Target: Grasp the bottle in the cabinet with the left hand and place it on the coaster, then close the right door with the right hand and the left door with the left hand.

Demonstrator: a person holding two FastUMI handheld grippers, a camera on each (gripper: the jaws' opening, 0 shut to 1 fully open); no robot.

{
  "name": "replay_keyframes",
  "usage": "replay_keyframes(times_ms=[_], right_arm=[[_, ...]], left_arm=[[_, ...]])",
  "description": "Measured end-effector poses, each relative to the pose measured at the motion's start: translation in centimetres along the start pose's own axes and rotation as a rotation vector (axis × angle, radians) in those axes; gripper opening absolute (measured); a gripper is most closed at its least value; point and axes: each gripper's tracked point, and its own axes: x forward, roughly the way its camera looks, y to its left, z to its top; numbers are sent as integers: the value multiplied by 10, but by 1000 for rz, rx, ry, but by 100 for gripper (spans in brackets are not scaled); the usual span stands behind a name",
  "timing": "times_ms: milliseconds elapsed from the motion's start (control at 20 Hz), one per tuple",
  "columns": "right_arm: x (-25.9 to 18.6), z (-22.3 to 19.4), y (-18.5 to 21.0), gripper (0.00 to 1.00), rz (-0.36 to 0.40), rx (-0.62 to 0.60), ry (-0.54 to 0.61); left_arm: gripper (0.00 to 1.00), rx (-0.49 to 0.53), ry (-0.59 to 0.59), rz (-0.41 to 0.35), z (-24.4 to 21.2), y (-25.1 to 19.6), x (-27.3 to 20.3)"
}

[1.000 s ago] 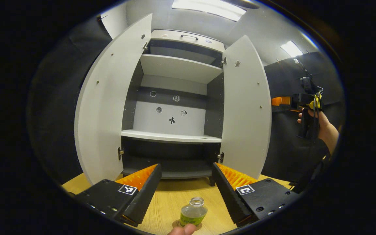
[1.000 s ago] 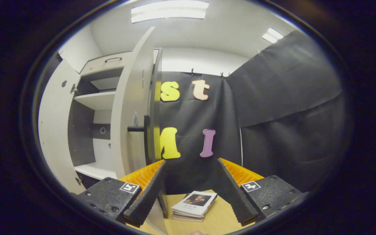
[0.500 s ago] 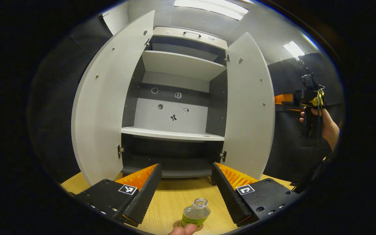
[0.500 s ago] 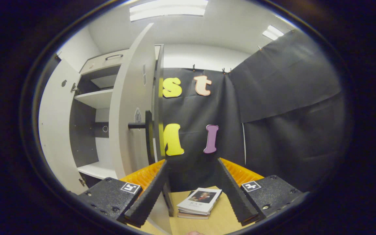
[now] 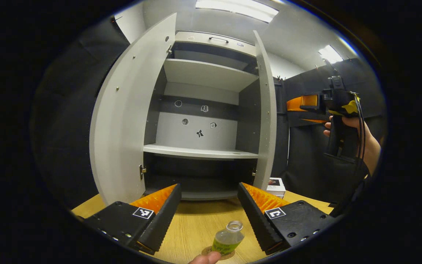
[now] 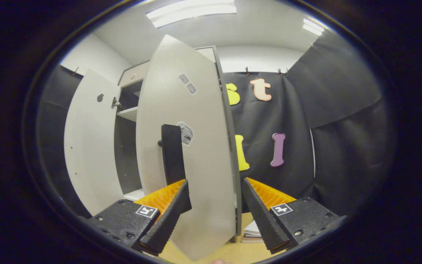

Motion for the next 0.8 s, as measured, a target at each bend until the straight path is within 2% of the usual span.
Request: replay_keyframes(times_ms=[50, 200, 350, 800], right_arm=[[6, 0, 7, 100, 15, -9, 3], [14, 11, 18, 98, 42, -31, -19], [8, 18, 16, 98, 31, -57, -48], [-42, -32, 11, 98, 18, -39, 40]], left_arm=[[94, -1, 1, 13, 1, 6, -2], [94, -7, 9, 47, 1, 19, -9], [94, 3, -6, 89, 4, 31, -13], [95, -14, -26, 48, 20, 17, -6]])
